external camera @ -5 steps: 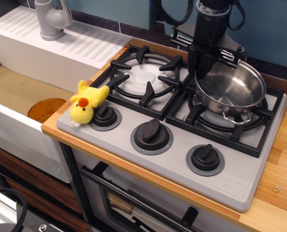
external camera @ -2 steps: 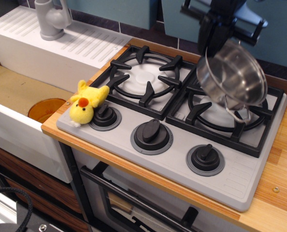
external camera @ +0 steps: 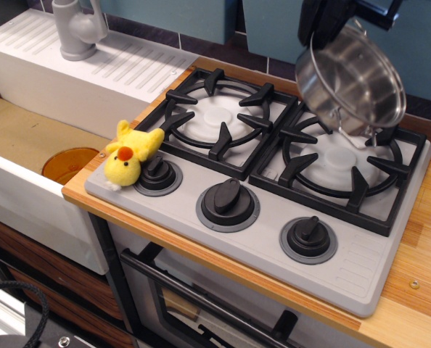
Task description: Put pan on stove and put stuffedduck in pan
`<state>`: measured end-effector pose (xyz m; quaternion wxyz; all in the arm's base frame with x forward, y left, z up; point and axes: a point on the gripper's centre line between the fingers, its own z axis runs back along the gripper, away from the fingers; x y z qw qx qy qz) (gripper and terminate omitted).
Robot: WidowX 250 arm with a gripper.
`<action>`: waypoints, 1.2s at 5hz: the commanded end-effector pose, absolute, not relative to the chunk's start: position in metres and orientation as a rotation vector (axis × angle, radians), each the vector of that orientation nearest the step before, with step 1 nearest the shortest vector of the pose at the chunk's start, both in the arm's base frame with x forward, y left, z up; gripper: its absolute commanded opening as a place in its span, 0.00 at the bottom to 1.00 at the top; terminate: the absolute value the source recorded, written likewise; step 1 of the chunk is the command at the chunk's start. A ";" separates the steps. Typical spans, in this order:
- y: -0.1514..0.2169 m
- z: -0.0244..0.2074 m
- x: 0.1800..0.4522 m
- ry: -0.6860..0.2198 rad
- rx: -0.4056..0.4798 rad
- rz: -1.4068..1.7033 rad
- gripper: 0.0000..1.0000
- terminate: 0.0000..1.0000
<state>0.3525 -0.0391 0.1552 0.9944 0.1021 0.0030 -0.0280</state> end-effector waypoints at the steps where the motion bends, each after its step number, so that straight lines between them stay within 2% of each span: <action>1: 0.008 0.189 0.371 -0.087 0.200 -0.088 0.00 0.00; 4: 0.065 0.182 0.380 -0.104 0.216 -0.109 0.00 0.00; 6: 0.082 0.158 0.372 -0.111 0.206 -0.080 0.00 0.00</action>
